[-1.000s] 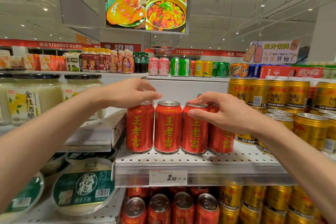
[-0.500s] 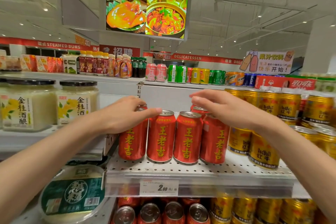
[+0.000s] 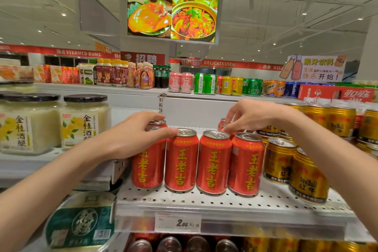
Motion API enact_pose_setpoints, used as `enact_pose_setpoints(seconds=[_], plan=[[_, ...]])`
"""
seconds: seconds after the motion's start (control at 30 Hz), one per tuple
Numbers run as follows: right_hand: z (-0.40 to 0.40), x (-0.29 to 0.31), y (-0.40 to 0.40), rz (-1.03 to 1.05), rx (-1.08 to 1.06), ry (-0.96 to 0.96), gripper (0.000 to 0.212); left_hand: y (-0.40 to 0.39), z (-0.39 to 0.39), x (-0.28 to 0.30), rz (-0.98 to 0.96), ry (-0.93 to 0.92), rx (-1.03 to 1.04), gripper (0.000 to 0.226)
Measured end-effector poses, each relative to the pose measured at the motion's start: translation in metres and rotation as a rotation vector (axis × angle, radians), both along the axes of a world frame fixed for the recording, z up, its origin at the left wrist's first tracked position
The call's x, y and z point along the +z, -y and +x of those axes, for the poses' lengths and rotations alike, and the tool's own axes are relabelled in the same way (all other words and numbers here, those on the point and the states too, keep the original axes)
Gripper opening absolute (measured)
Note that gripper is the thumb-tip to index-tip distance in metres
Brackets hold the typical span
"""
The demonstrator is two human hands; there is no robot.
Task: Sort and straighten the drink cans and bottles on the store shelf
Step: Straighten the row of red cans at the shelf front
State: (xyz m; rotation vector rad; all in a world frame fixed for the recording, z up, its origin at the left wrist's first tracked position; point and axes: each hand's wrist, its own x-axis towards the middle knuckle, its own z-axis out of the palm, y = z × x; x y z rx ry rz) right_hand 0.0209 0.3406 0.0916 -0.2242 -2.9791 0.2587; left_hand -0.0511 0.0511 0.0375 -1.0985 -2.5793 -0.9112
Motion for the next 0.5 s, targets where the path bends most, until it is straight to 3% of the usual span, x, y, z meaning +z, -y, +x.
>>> enact_pose_setpoints(seconds=[0.3,0.5], plan=[[-0.026,0.007,0.039,-0.092,0.121,-0.156,0.042,0.002,-0.004,0.000,0.073,0.073,-0.004,0.070],[-0.055,-0.004,0.073,-0.194,0.185,-0.132,0.039,0.001,-0.007,-0.002,0.074,0.067,0.002,0.069]])
